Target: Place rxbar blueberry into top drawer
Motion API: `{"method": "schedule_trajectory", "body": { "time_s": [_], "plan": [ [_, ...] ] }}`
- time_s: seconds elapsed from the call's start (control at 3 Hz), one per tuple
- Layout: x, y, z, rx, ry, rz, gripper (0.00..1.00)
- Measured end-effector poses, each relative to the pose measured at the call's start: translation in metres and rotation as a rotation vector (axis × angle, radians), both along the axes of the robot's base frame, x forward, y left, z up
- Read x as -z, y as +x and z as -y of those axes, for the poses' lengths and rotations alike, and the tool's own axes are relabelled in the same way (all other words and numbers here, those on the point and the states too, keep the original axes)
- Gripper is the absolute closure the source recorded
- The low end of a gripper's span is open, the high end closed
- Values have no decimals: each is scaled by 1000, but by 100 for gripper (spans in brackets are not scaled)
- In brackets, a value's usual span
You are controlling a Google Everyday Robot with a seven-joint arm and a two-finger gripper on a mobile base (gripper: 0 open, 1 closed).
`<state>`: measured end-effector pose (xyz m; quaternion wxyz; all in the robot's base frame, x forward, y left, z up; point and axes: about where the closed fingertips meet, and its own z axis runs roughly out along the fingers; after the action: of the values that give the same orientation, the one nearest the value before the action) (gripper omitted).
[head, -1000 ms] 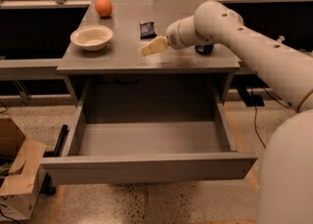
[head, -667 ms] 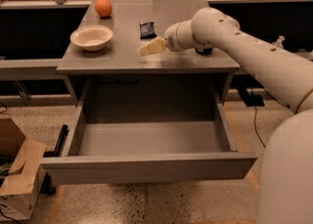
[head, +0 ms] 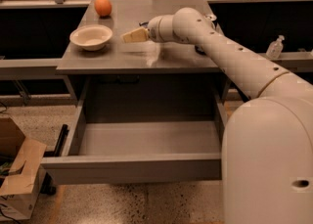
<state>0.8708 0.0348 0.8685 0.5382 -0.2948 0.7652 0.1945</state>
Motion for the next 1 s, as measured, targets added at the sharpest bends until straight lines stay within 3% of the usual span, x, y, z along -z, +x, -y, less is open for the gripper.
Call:
{"method": "schedule_trajectory", "body": {
  "time_s": [0.33, 1.0],
  "plan": [
    [-4, 31, -10, 3, 24, 23, 0],
    [27, 69, 0, 74, 12, -30, 0]
  ]
}}
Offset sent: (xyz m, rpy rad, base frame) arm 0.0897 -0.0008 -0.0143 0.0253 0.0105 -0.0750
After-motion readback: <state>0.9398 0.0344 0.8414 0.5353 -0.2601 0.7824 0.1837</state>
